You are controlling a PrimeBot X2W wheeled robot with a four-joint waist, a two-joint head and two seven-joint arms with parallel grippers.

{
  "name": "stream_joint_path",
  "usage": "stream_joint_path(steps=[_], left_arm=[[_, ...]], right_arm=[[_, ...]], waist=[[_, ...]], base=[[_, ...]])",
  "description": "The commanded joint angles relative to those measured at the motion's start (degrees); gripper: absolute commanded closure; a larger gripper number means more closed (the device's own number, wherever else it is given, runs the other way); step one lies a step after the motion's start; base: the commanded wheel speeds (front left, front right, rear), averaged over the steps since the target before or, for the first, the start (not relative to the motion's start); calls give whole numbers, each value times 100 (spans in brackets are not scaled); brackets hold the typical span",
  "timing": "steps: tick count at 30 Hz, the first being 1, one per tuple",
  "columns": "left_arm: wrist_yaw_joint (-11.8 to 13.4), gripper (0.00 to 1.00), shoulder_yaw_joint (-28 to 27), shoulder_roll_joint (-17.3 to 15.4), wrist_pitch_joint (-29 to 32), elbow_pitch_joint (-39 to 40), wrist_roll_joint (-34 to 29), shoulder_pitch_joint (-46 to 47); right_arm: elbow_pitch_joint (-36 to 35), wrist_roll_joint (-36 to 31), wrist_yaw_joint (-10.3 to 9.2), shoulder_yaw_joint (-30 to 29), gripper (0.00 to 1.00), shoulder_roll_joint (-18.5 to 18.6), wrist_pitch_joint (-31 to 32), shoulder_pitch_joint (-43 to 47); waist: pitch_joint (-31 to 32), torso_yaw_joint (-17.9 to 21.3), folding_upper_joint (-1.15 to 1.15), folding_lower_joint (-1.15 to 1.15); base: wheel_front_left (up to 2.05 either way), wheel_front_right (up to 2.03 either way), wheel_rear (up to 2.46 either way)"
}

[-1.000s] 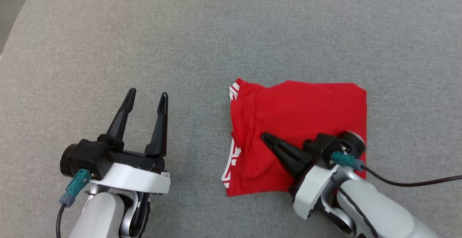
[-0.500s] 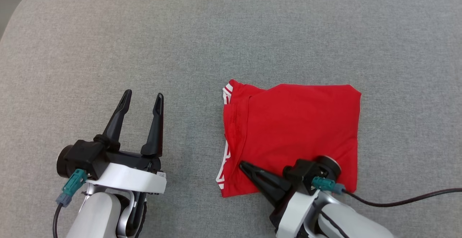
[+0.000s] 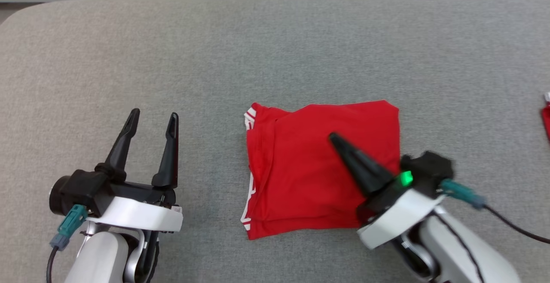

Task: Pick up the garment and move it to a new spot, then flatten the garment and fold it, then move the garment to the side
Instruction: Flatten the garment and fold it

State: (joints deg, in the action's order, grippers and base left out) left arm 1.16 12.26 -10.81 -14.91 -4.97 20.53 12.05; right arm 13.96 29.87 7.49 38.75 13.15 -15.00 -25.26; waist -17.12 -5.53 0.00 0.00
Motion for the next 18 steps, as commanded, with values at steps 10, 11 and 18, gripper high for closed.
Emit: stream_joint_path(steps=[10,11,18], left_arm=[[144,0,-117,-232,66,214,-43,-144],[144,0,-117,-232,66,214,-43,-144],[188,0,-133,-304,147,310,2,-276]], right_arm=[[-917,-966,0,-2707,0,-197,181,941],[-917,-966,0,-2707,0,-197,181,941],[-1252,-1495,0,-3828,0,-494,534,1413]], waist=[[301,384,0,0],[301,384,0,0],[398,448,0,0]], base=[[0,0,0],[0,0,0],[0,0,0]])
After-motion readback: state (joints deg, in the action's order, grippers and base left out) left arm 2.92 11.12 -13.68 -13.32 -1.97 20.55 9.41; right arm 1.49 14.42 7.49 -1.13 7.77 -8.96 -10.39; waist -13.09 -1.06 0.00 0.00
